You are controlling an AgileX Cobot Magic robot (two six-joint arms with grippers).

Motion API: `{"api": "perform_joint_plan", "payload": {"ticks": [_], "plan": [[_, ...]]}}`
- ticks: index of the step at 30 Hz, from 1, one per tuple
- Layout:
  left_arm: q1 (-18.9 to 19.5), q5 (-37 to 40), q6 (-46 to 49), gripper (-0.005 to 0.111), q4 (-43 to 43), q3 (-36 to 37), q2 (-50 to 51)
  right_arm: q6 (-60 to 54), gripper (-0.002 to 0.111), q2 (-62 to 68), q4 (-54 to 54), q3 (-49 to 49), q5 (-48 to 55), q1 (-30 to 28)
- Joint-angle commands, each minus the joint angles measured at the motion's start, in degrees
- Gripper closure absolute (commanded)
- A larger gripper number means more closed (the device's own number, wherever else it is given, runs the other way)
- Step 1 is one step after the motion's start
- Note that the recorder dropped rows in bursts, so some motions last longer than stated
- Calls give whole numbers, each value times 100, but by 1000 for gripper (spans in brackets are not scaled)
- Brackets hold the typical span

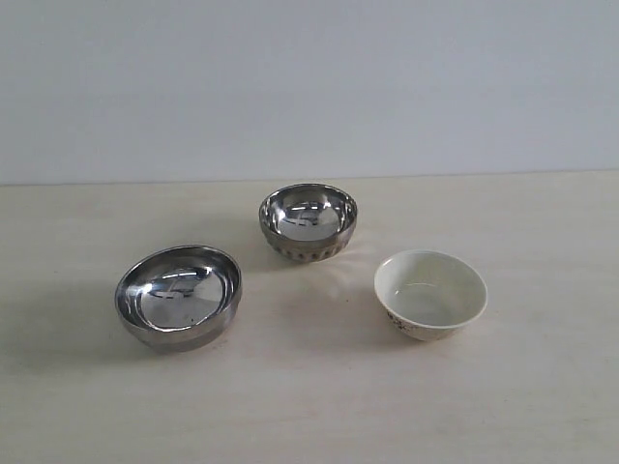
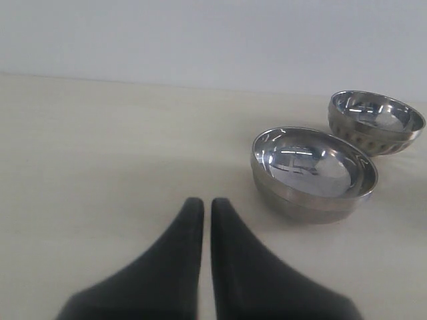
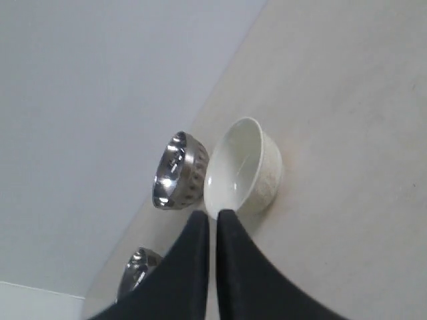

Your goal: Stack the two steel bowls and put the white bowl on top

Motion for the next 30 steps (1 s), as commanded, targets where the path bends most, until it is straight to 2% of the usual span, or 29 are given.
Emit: {"api": "perform_joint_plan", "payload": {"ticks": [1,8,14,22,30], "plan": [[15,-16,-5,103,10,22,-15,11,108,-31,-15,-2,-741,-12],[15,-16,-5,103,10,22,-15,-166,108,-31,-15,-2,-1645,10],[15,-16,-5,103,10,22,-15,-1072,108,-31,-15,-643,-1601,10],[15,-16,-5,103,10,22,-15,-2463,108,792,32,-2352,-214,10],[15,-16,-5,103,10,22,-15,-5171,108,2767,1554,-3682,1072,10]]}}
